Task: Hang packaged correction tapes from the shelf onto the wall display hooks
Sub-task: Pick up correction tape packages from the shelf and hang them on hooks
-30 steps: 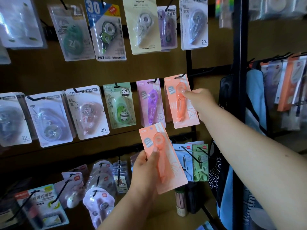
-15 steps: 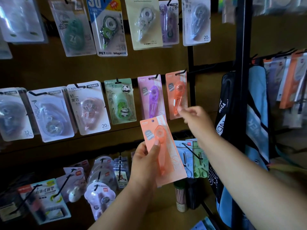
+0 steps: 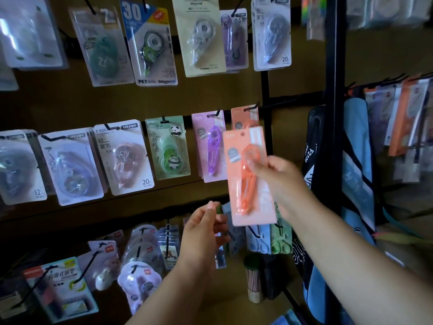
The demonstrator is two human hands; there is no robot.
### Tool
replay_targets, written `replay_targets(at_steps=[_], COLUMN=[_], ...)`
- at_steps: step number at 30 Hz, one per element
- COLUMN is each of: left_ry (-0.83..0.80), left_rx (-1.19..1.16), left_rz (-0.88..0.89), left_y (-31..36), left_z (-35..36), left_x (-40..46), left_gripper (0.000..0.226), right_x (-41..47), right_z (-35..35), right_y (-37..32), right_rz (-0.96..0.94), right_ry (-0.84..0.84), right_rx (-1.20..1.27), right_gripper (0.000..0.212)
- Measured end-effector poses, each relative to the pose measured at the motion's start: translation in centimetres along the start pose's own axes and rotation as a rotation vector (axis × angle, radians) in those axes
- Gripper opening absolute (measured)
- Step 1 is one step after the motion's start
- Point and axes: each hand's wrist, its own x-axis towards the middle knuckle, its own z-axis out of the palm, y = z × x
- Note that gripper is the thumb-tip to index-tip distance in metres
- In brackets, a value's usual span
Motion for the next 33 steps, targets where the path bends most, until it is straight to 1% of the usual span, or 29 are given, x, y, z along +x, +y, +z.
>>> replay_targets(at_steps=[2,5,17,21,26,31,33], left_ry=[0.011,0.008,0.014,0.019,0.026,0.011,0.002], left_rx=[-0.027,-0.049,-0.047,-0.039,-0.059,-0.04,-0.018], left_rz=[-0.022,-0.038,-0.053,-0.062,-0.082,-0.094,-0.093], left_y=[-0.1,-0.1,-0.3,-0.6,-1.2,-1.7,-2.1], left_z=[-0.1,0.0,0.0,-0.2,-0.3,-0.5,-0.7], left_x=[0.0,-0.1,-0.4,-0.2,0.1,0.3,0.2], left_gripper=[0.025,0.023,0.02,0.021,0.022,0.02,0.021], right_x=[1.1,2.7,5.4,6.3,8.3,10.1,10.2], right_z=[-1.0,-1.9,-2.1,-1.8,-1.4,-0.6,-0.6], right_y=[-1.6,-3.2,-4.1,-3.6,-2.6,-1.3,-0.3], right_rz=[-0.045,-0.091,-0.037,-0.009,0.02,0.068,0.03], right_ry=[0.069,0.114,0.111,0.117,0.157,0.151,0.19], right_rx=[-0.004,-0.002,-0.096,-0.133,-0.166,-0.235,-0.29], right_gripper=[0.021,0.022,0.02,0.019,0.028,0.037,0.035])
